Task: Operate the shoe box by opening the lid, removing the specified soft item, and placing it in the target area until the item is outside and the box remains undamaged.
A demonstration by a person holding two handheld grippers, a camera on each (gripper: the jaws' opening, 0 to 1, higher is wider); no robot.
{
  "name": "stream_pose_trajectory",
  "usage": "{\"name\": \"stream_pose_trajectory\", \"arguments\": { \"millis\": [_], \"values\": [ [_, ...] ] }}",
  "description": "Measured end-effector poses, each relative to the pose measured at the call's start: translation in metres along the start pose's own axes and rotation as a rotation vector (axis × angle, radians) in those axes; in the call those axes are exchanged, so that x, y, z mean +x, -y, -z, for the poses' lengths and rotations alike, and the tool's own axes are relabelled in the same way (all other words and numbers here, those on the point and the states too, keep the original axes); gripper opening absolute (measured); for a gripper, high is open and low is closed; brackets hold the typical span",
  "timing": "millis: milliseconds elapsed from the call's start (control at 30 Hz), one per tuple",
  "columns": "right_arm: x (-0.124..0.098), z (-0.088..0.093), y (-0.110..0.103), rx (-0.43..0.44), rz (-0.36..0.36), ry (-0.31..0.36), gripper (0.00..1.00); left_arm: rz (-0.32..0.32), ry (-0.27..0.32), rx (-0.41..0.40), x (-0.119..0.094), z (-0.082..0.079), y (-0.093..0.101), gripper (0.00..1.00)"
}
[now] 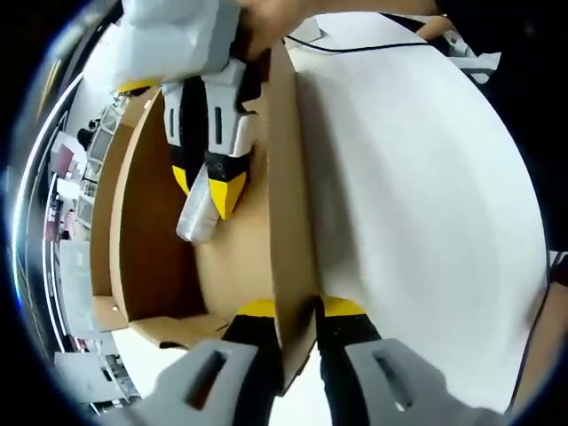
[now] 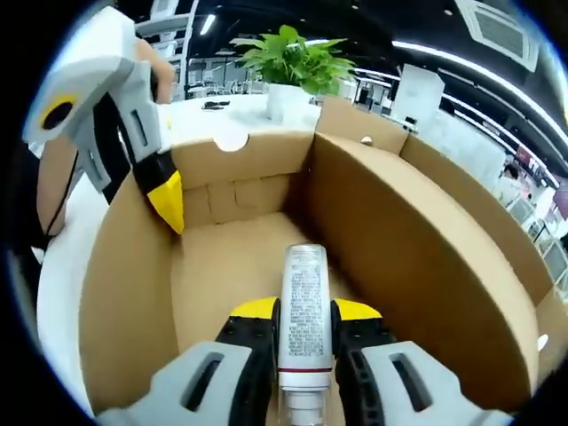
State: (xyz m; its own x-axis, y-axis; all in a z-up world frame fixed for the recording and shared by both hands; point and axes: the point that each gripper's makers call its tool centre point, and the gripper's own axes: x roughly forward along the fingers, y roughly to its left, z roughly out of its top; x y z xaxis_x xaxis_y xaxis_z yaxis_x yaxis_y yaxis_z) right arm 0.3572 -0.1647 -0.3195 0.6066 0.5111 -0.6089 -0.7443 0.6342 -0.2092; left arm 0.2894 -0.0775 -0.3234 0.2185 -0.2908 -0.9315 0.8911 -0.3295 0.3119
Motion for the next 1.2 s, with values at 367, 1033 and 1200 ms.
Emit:
{"name": "stream_pose_trajectory", "arguments": {
  "millis": [367,1033,1200],
  "values": [
    [-0.033,-0.040,0.016,0.079,0.045,0.096,0.22,-0.004,0.011,0.008,-0.001,-0.001,0.005,0.14],
    [-0.190,-0.078,0.046,0.162,0.270,0.259,0.22,-0.007,0.008,0.007,0.001,-0.001,0.001,0.14],
    [-0.239,-0.058,0.057,0.186,0.374,0.267,0.22,-0.007,0.005,0.008,0.001,-0.001,0.000,0.14]
  ]
}}
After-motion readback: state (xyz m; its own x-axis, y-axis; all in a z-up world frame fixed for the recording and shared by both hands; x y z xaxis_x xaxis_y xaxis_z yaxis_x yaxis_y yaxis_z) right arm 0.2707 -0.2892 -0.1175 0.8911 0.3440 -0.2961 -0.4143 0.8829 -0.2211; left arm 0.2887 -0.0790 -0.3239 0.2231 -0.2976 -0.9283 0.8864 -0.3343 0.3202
